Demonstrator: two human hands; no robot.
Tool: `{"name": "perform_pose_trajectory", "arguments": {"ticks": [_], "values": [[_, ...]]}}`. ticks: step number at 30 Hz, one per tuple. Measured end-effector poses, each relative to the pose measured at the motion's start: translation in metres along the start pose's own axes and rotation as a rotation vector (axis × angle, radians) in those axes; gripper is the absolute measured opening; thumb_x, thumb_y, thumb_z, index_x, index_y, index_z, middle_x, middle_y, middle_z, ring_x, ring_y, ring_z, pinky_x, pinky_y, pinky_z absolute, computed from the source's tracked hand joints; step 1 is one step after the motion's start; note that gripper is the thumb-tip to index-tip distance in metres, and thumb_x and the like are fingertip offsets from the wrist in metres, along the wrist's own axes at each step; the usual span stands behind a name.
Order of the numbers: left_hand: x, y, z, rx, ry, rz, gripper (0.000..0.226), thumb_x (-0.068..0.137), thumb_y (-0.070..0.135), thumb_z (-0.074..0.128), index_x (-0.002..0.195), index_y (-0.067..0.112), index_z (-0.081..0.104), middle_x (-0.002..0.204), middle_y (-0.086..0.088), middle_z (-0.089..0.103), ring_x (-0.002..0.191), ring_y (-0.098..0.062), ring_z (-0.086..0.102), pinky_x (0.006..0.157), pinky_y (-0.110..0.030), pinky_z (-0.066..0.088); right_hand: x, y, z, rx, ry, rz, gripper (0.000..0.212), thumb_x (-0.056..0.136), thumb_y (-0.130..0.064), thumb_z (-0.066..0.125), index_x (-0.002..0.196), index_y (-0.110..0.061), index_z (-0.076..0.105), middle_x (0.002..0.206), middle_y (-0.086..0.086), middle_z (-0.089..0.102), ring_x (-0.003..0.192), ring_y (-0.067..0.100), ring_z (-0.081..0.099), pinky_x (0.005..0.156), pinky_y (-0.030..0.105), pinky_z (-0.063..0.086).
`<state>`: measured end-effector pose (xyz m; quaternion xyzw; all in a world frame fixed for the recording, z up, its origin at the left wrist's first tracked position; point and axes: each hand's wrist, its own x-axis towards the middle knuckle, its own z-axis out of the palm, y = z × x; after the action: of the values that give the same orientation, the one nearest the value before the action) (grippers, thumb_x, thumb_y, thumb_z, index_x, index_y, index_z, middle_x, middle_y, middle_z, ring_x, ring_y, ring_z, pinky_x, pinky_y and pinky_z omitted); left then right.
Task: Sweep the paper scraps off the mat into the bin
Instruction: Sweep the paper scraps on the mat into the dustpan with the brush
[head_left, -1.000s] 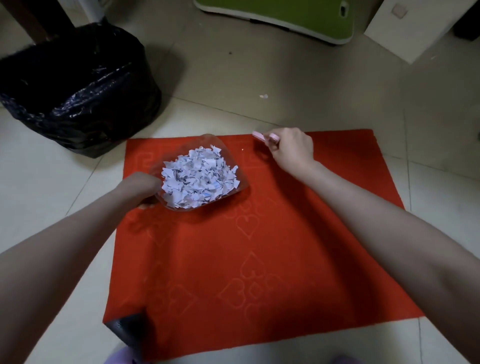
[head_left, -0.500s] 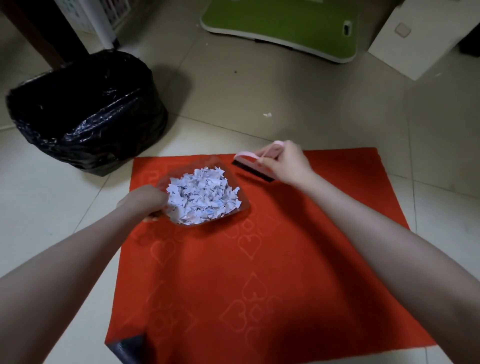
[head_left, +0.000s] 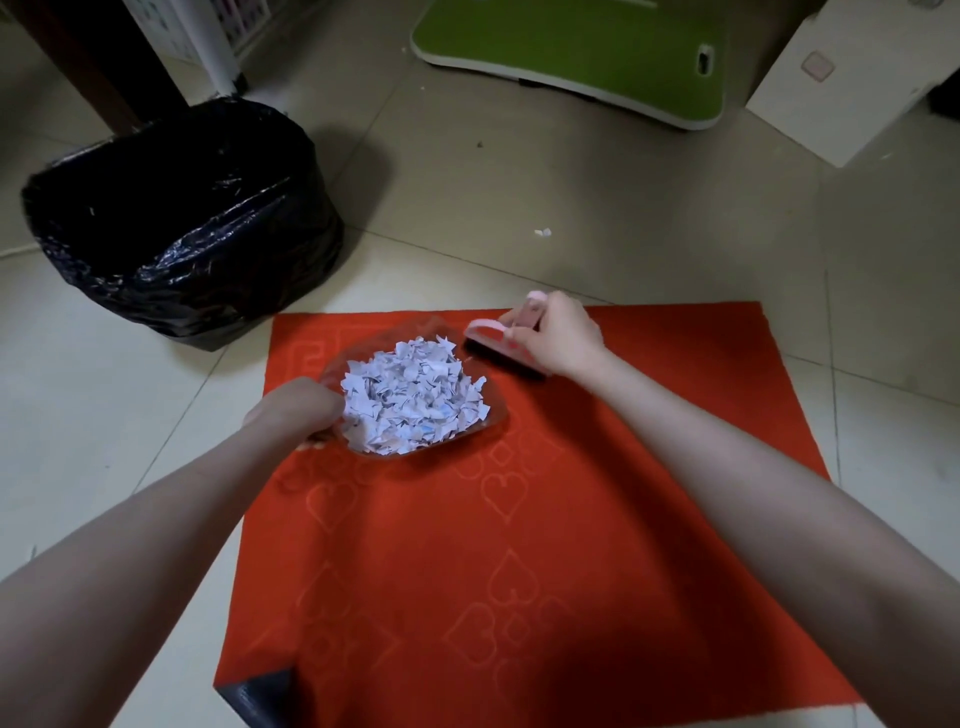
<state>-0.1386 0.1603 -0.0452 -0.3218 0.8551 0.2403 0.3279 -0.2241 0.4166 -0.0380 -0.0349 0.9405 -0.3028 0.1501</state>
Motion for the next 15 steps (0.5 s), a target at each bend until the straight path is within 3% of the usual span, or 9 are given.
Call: {"name": "perform_pose_trajectory", "arguments": {"ticks": [3,9,15], "values": [[0.001,-0.001,0.0,-0.004,0.003,-0.003,0.033,0.086,0.01,0.044,0.055,0.002,0.054,0.027,-0.003,0.048,0.018,-0.014,0.043,0.028,-0.011,0.029,-0.003,0.007,-0.012,0.239,0.066,-0.008,0.014,0.082,-0.016,0.069,0.091,-0.025,0.075,0.095,-0.001,0.074,0.093,0.018,0.068,0.085,0.04,0.054],[0.005,-0.002,0.002,0.008,0.006,-0.009,0.032,0.086,0.01,0.045,0.057,0.002,0.057,0.029,-0.004,0.05,0.019,-0.014,0.042,0.03,-0.014,0.031,0.002,0.018,-0.016,0.007,0.099,0.074,0.012,0.082,-0.029,0.067,0.092,-0.032,0.072,0.102,-0.003,0.072,0.101,0.021,0.064,0.085,0.038,0.053],[0.009,-0.005,0.005,-0.025,-0.002,-0.003,0.033,0.086,0.01,0.044,0.057,0.001,0.057,0.029,-0.005,0.049,0.018,-0.014,0.041,0.028,-0.012,0.028,0.001,0.017,-0.003,-0.001,0.11,0.073,0.015,0.083,-0.032,0.065,0.096,-0.03,0.072,0.104,-0.002,0.072,0.101,0.023,0.064,0.085,0.038,0.052]]}}
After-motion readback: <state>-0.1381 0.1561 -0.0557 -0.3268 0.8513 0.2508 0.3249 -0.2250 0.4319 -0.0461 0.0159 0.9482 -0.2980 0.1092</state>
